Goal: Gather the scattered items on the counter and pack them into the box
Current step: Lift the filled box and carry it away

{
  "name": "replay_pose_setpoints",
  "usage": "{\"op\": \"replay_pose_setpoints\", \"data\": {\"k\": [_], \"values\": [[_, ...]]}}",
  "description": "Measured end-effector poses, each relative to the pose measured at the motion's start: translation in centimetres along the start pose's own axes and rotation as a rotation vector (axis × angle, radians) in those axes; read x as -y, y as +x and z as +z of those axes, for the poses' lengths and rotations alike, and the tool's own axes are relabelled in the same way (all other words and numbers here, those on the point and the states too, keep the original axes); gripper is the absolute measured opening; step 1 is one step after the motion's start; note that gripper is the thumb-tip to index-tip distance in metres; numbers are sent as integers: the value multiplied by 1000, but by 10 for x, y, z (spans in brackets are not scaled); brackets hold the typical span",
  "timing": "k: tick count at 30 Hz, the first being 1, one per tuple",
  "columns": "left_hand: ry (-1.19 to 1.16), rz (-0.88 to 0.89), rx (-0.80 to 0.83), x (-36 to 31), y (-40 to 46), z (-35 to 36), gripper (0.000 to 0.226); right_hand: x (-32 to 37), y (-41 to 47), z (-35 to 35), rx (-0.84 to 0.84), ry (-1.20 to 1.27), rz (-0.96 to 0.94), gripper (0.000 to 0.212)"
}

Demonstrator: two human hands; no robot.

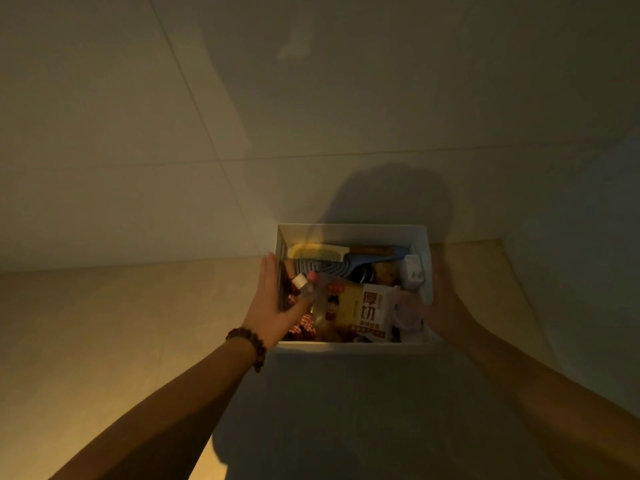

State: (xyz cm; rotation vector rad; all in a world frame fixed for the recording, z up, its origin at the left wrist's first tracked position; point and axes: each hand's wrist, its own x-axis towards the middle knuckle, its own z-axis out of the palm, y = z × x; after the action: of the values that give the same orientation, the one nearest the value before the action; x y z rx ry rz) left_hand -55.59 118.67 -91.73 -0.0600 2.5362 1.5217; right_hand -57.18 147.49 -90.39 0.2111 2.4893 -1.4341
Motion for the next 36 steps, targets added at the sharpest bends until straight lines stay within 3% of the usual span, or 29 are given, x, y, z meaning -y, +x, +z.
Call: {"op": "replay_pose_setpoints", "data": {"k": [3,6,12,26,33,36], "values": [[309,89,39,19,-12,1,129,-10,-14,6,42,-341,-48,117],[384,134,87,28,-16,1,141,-25,-18,10,76,-660,-144,139],[447,94,106,27,-17,7,145,-39,-17,5,97,-864,-211,138],[281,50,18,-7,8,55,143,-53,25,-43,94,-944,-174,134],[467,7,42,-18,3,49,145,-37,14,-44,118,-1043,-133,128],[496,-69,105,-29,-5,45,138,-23,-6,-37,145,-943,-55,136]]}}
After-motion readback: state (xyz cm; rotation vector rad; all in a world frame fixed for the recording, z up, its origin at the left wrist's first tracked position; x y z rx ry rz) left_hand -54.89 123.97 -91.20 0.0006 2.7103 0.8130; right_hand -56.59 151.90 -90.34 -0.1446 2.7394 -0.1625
